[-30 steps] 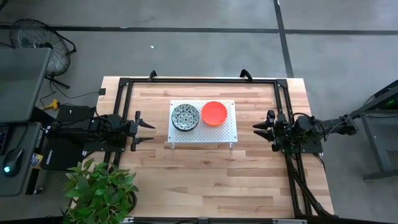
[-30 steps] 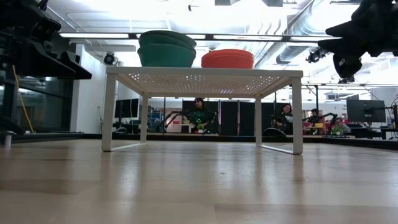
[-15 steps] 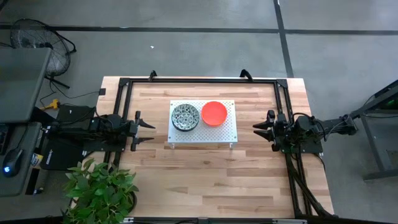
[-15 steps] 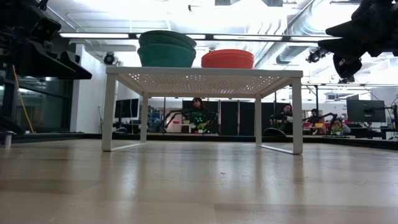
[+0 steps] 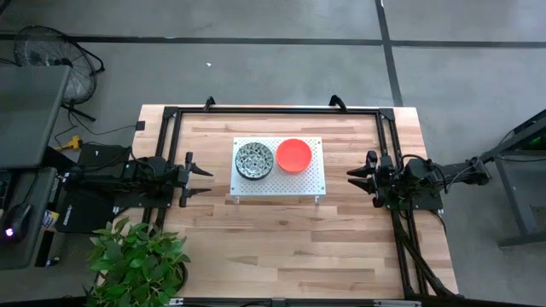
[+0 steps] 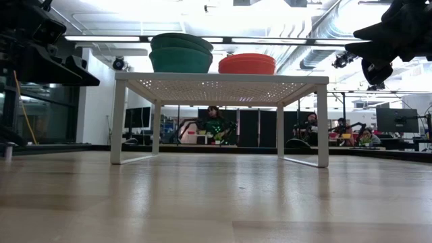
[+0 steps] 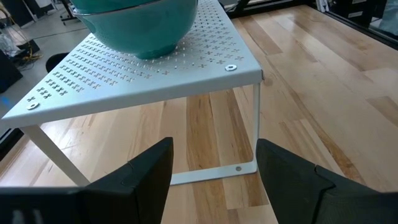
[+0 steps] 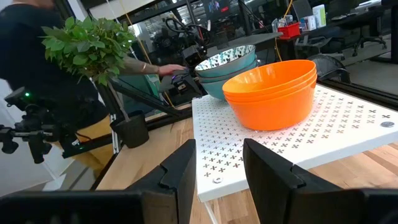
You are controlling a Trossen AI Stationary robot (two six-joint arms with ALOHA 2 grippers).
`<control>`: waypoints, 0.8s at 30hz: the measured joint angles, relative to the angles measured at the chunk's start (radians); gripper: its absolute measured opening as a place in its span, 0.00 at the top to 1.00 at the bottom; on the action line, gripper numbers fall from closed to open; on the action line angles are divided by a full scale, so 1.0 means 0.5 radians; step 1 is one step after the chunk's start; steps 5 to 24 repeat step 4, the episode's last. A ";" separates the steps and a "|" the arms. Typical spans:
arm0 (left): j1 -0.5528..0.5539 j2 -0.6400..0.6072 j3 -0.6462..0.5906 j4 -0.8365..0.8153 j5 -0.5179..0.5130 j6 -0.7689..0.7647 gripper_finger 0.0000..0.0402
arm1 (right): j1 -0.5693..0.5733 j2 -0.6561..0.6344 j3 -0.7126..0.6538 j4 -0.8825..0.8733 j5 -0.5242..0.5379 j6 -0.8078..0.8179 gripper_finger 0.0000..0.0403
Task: Pick & Place Mini bowls
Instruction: Return to Home Position
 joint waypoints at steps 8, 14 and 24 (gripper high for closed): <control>-0.001 0.000 0.000 0.000 0.000 0.000 0.44 | 0.000 0.000 0.000 0.000 0.000 0.000 0.70; -0.001 0.000 0.000 0.000 0.000 0.000 0.44 | 0.000 0.000 0.000 0.000 0.000 0.000 0.70; -0.001 0.000 0.000 0.000 0.000 0.000 0.44 | 0.000 0.000 0.000 0.000 0.000 0.000 0.70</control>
